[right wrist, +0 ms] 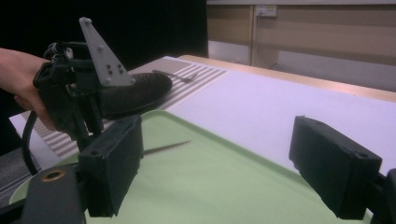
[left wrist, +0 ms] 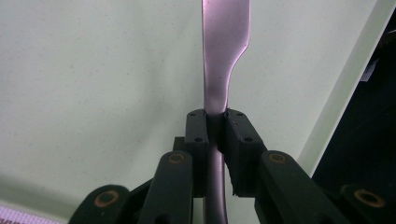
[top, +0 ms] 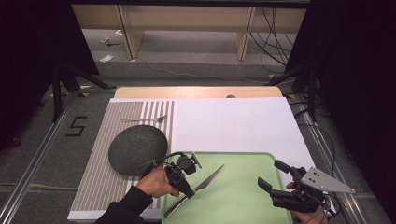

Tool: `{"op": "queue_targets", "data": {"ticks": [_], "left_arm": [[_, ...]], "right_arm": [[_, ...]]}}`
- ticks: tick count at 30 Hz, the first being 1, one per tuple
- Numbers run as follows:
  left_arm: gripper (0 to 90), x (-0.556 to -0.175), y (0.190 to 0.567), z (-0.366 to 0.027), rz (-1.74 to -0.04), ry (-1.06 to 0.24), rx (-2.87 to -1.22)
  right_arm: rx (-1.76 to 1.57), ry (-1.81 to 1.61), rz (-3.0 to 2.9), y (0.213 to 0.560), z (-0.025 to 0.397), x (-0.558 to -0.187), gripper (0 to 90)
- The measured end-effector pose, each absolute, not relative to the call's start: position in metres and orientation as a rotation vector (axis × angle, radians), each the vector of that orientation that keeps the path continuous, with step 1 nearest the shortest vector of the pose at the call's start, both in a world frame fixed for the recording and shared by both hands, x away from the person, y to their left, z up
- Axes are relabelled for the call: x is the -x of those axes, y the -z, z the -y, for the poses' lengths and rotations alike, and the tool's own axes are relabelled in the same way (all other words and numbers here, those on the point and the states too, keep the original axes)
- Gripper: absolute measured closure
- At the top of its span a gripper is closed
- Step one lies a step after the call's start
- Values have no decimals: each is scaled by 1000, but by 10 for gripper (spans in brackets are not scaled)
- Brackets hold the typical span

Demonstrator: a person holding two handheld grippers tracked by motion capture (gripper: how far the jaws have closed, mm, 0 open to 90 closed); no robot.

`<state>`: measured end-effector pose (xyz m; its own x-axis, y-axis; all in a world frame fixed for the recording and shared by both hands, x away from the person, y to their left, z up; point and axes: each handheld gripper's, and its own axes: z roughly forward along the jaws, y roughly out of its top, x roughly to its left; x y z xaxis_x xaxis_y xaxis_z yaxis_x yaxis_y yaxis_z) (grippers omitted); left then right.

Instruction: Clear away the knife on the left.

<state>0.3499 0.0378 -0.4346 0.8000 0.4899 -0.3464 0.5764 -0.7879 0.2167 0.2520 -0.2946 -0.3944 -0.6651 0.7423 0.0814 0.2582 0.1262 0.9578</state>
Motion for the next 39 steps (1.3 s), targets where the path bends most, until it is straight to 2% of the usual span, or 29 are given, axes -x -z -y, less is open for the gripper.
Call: {"op": "queue_targets", "data": {"ticks": [6,26,28,29,31,32,33,34,39], "left_arm": [[799,-353,445,-32,-848,436,-2688],[786,-357,460,-37,-949,458,-2674],[730,-358,458,-39,-936,478,-2655],[730,-358,456,-40,-934,477,-2639],[655,-356,450,-42,-904,439,-2625],[655,-355,447,-42,-884,412,-2616],[575,-353,444,-42,-857,387,-2605],[540,-352,442,-42,-840,370,-2600],[474,-344,439,-34,-783,293,-2597]], "right_arm": [[-966,-1557,-1996,394,294,-252,185],[-960,-1557,-2000,394,294,-252,187],[-959,-1557,-2002,394,294,-252,188],[-959,-1555,-2004,394,294,-252,188],[-960,-1559,-2005,394,294,-252,188],[-960,-1559,-2005,394,294,-252,188],[-961,-1557,-2005,394,294,-252,189],[-961,-1556,-2005,394,294,-252,189],[-959,-1550,-2009,394,293,-251,189]]}}
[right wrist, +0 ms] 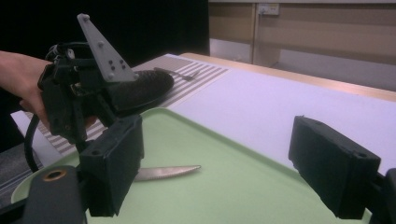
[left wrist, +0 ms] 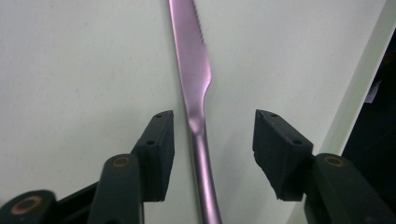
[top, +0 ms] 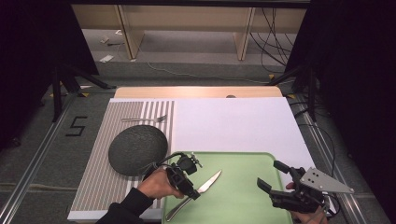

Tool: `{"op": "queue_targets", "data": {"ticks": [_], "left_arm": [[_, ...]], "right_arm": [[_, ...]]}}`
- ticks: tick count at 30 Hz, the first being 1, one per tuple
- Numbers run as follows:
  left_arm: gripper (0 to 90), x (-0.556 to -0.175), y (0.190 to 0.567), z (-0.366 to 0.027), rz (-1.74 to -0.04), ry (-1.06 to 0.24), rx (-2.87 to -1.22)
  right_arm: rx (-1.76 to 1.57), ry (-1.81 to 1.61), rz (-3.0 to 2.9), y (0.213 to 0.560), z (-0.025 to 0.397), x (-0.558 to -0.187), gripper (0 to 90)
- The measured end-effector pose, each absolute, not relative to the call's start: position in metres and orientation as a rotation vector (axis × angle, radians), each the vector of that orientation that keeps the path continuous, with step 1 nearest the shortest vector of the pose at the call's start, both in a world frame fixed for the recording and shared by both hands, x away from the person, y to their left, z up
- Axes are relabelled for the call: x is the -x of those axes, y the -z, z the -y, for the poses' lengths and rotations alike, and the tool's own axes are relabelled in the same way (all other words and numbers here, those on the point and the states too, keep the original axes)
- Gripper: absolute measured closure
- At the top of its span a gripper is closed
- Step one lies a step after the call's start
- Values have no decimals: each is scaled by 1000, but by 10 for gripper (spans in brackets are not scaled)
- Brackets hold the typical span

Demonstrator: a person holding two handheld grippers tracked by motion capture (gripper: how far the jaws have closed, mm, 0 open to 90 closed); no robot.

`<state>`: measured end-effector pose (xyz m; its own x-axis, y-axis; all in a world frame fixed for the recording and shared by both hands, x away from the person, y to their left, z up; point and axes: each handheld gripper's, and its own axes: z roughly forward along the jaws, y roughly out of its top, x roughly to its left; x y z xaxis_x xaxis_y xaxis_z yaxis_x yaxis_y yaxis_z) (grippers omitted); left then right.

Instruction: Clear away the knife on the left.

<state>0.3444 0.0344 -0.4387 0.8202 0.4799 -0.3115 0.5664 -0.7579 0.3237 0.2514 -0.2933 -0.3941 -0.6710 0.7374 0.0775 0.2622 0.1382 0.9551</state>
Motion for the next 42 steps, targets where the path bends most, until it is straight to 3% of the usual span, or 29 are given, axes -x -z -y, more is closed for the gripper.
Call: {"op": "queue_targets", "data": {"ticks": [3,5,13,20,42], "left_arm": [[549,-340,439,-29,-724,260,-2603],[665,-338,440,-25,-706,248,-2608],[857,-335,452,-10,-676,204,-2650],[894,-337,459,-10,-694,180,-2645],[896,-346,459,-19,-770,93,-2643]], "right_arm": [[-959,-1552,-2005,394,294,-251,190],[-959,-1554,-2003,394,294,-251,190],[-958,-1553,-2005,394,294,-251,191],[-959,-1552,-2005,394,294,-251,192],[-963,-1555,-2004,394,294,-251,194]]}}
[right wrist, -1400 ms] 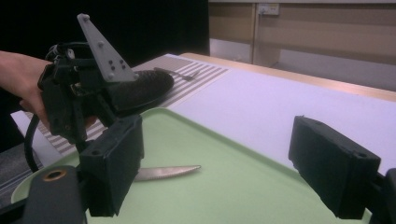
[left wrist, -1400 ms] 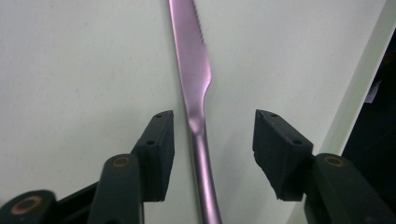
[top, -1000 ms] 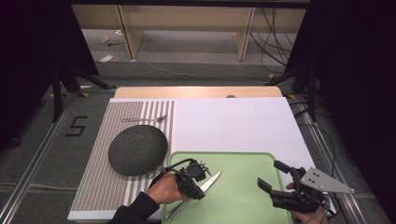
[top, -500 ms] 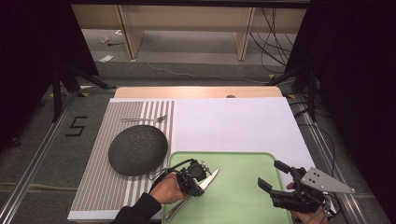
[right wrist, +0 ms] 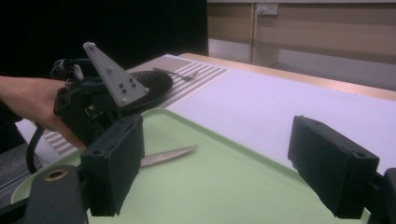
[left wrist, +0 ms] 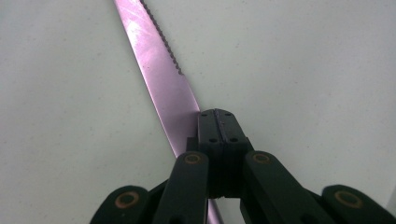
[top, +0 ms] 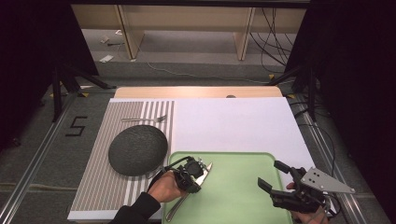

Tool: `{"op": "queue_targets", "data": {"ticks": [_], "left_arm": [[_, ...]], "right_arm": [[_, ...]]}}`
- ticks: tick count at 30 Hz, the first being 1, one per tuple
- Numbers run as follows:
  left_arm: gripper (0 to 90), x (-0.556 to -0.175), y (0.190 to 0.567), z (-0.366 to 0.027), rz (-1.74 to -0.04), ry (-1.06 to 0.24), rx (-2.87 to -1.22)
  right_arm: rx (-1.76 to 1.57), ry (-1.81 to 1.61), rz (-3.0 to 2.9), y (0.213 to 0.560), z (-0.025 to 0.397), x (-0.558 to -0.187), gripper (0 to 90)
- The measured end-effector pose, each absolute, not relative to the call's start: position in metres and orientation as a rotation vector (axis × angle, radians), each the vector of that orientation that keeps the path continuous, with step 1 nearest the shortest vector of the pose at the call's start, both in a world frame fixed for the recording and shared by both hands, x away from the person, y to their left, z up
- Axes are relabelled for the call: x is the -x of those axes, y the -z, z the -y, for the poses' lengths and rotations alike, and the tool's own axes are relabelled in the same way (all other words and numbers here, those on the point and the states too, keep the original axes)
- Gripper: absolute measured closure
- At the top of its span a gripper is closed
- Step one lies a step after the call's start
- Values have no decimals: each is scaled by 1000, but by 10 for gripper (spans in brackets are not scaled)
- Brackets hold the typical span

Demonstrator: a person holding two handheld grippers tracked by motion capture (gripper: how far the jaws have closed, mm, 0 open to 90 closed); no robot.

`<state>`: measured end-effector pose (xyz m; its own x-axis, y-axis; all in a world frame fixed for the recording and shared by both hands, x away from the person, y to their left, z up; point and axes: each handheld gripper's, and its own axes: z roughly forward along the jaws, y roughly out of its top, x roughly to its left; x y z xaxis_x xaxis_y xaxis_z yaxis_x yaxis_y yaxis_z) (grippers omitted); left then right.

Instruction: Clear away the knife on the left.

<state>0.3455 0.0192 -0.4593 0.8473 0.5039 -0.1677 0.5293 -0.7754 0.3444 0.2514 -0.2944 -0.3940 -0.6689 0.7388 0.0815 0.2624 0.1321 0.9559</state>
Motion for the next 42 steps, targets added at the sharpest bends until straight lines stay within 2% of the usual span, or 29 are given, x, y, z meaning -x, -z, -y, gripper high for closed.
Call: {"op": "queue_targets", "data": {"ticks": [42], "left_arm": [[897,-354,458,-62,-923,-63,-2652]], "right_arm": [[-974,-1556,-2000,393,295,-250,195]]}}
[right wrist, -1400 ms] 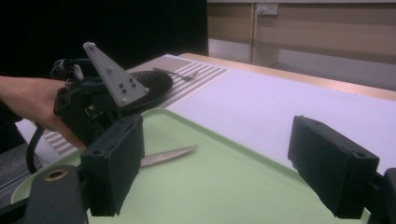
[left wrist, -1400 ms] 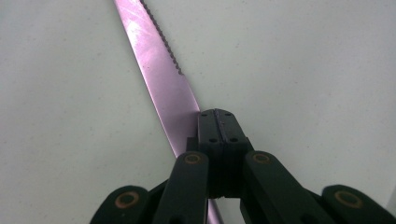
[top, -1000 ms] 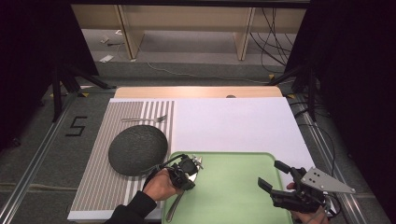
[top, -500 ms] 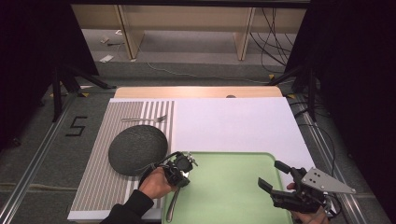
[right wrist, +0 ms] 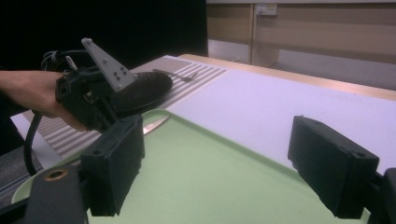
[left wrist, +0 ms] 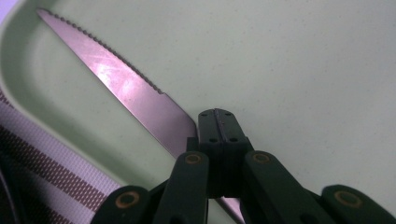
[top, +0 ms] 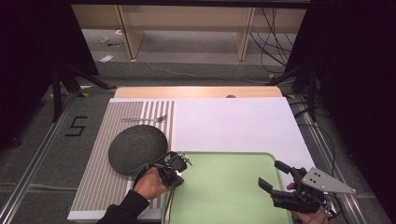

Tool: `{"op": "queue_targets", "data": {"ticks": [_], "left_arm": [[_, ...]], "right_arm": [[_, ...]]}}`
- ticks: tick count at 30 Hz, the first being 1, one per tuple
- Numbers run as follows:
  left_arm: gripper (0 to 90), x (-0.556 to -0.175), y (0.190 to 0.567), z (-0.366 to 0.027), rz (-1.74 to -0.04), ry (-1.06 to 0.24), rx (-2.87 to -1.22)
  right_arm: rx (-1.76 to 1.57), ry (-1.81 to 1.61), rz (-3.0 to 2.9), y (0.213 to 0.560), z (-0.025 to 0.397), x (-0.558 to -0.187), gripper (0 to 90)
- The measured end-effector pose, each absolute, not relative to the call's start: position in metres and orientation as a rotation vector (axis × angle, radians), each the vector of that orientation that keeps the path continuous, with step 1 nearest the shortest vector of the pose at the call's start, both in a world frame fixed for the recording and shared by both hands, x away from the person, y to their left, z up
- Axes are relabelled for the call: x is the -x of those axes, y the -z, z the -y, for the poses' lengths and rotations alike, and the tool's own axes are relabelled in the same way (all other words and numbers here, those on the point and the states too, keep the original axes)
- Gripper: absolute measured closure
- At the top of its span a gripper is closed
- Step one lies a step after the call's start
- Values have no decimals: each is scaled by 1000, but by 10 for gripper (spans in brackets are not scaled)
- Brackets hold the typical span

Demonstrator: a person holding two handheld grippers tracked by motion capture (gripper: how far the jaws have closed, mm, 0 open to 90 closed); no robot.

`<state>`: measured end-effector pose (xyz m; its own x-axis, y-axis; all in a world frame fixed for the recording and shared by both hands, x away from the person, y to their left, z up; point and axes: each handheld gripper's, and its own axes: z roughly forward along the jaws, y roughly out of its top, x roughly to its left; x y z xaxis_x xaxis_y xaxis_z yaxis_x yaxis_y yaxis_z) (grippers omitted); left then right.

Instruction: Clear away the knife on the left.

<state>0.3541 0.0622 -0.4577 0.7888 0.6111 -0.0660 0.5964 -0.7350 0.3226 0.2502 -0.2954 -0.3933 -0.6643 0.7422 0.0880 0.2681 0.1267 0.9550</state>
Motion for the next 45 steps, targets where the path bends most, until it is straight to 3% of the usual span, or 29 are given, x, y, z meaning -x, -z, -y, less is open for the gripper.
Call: {"op": "queue_targets", "data": {"ticks": [11,16,23,29,37,45], "left_arm": [[866,-354,458,-64,-935,-43,-2629],[759,-353,455,-65,-914,4,-2572],[519,-351,444,-68,-883,-52,-2427],[372,-349,440,-70,-888,-40,-2364],[286,-343,435,-71,-838,-30,-2308],[260,-341,429,-78,-789,-8,-2200]], "right_arm": [[-973,-1557,-2000,393,296,-250,194],[-970,-1559,-2000,393,295,-250,195],[-968,-1559,-2001,393,295,-251,195],[-966,-1562,-2003,393,295,-251,194],[-966,-1564,-2001,394,295,-251,194],[-966,-1563,-2001,393,295,-251,194]]}}
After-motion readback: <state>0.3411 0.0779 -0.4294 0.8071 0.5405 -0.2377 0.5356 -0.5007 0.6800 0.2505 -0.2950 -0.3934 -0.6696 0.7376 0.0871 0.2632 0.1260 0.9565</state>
